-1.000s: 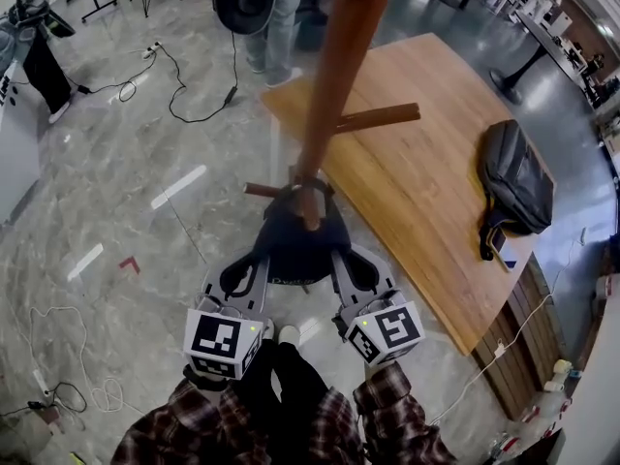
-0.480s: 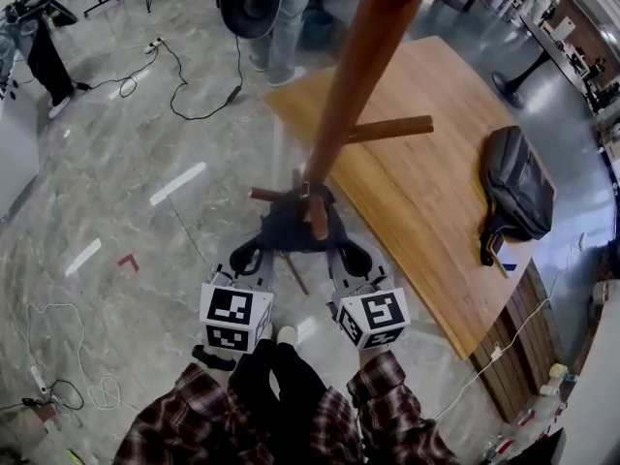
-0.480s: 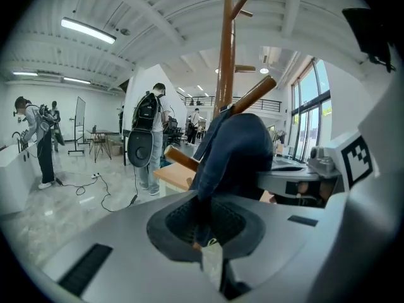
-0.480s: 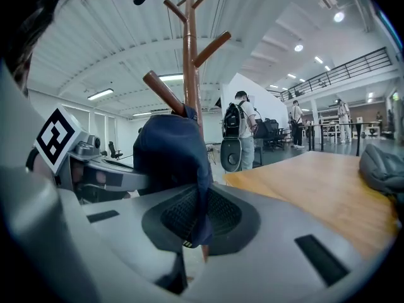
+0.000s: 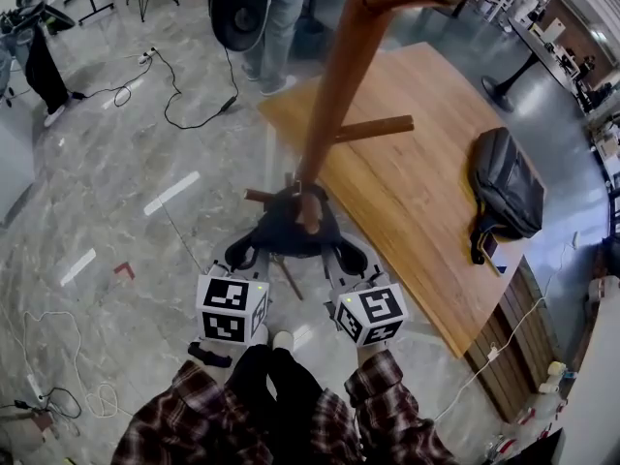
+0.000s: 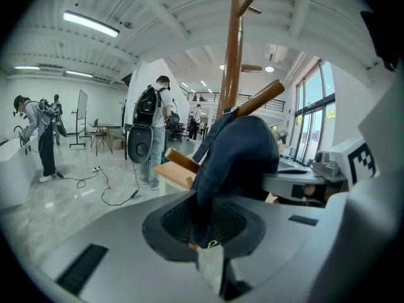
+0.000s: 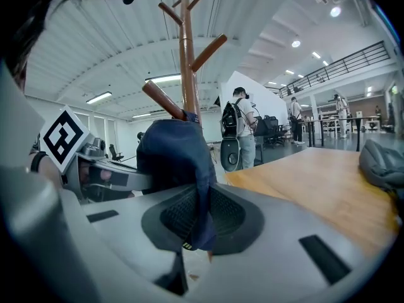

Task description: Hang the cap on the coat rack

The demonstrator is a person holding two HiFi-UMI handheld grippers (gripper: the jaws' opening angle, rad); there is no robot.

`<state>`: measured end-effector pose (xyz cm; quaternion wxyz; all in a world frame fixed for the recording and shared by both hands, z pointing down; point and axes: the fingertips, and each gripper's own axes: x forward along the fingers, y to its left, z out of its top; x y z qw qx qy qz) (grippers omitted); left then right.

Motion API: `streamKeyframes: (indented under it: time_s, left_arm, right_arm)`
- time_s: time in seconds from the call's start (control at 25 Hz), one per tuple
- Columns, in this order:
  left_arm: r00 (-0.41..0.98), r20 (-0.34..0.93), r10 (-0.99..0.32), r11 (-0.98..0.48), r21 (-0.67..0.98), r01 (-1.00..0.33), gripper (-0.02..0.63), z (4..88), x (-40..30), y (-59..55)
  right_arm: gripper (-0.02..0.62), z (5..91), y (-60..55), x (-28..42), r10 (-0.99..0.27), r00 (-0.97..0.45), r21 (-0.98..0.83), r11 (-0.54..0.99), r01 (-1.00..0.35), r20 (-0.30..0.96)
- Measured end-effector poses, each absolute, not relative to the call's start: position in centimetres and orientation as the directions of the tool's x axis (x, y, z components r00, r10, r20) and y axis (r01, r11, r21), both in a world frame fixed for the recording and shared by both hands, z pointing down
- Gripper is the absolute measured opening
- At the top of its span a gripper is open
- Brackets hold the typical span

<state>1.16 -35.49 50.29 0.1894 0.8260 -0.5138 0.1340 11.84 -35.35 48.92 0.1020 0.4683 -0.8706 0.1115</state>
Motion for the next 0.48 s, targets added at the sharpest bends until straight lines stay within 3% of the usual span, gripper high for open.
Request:
streamKeyframes:
  time_s: [0.28, 0.48]
  left_arm:
    - [0.476, 0.396, -0.786, -0.437, 0.188, -0.879, 0.111, 48.9, 0.9, -34.1]
    - [0.488, 0.385, -0.783, -0.451, 0.189, -0.872, 0.135, 48.0, 0.3, -32.8]
  right_arm:
    - [0.082, 46.8, -34.3, 11.8, -0.793, -0.555, -0.115, 0.545, -0.830, 0.251]
    - [0.089, 45.4, -33.0, 12.5, -0.813, -0.538, -0.115, 0.526, -0.843, 0.223]
